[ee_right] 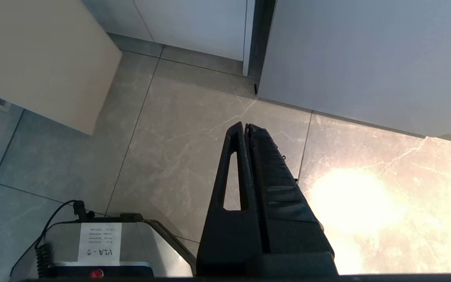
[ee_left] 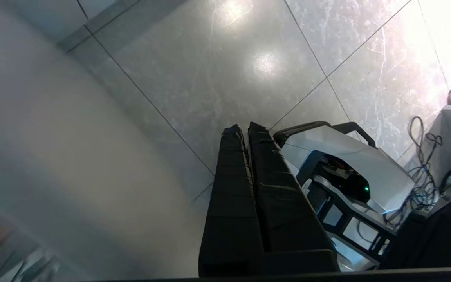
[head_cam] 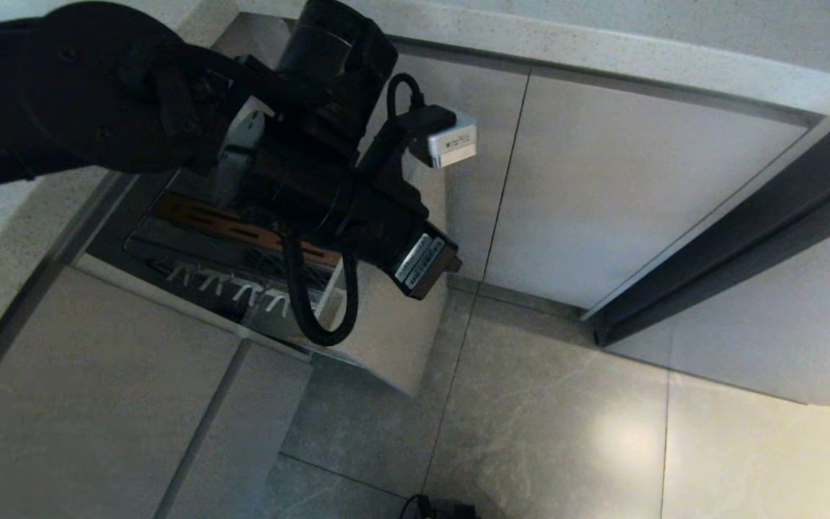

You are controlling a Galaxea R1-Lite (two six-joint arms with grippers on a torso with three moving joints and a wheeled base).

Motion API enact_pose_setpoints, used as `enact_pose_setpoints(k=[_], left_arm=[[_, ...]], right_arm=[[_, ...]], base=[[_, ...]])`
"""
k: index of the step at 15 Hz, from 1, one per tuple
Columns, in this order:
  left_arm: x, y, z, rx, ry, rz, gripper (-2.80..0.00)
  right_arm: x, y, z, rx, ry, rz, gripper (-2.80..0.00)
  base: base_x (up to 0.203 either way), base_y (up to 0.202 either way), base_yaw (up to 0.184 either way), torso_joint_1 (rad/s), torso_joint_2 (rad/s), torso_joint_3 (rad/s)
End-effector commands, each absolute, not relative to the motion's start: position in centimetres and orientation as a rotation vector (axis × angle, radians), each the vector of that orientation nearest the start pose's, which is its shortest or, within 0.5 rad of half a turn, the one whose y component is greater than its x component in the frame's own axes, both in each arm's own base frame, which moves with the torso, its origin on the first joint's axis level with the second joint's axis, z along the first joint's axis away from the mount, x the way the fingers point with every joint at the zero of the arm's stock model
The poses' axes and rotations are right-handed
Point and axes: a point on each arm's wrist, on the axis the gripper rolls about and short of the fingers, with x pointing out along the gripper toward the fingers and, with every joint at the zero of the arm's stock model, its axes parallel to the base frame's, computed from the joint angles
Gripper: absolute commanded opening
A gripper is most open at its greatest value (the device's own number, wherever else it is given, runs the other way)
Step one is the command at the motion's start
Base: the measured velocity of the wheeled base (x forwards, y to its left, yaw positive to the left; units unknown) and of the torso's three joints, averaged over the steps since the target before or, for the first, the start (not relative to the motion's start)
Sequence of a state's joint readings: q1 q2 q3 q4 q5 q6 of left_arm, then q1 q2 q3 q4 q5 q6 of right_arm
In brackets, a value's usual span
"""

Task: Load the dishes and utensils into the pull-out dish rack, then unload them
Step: Close the cupboard

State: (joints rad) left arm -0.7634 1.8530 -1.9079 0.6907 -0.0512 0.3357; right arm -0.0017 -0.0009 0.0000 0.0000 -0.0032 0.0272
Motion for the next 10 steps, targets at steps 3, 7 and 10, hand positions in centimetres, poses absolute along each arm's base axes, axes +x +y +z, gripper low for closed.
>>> enact_pose_setpoints(k=[3, 7, 10], left_arm=[[23.8, -22.8, 31.9, 0.578, 0.441, -0.855, -2.8], [23.4, -22.0, 33.2, 0.59, 0.381, -0.791, -2.8], [23.7, -21.3, 33.4, 0.708, 0.367, -0.616, -2.8]], right_arm=[[-2.3, 0.0, 7.5, 0.028, -0.002, -0.005, -2.8], [-2.3, 0.0, 7.5, 0.028, -0.002, -0.005, -2.8], [-2.3, 0.0, 7.5, 0.028, -0.002, -0.005, -2.8]], base=[[0.0, 0.0, 0.0, 0.0, 0.0, 0.0], [0.0, 0.0, 0.0, 0.0, 0.0, 0.0], [0.0, 0.0, 0.0, 0.0, 0.0, 0.0]])
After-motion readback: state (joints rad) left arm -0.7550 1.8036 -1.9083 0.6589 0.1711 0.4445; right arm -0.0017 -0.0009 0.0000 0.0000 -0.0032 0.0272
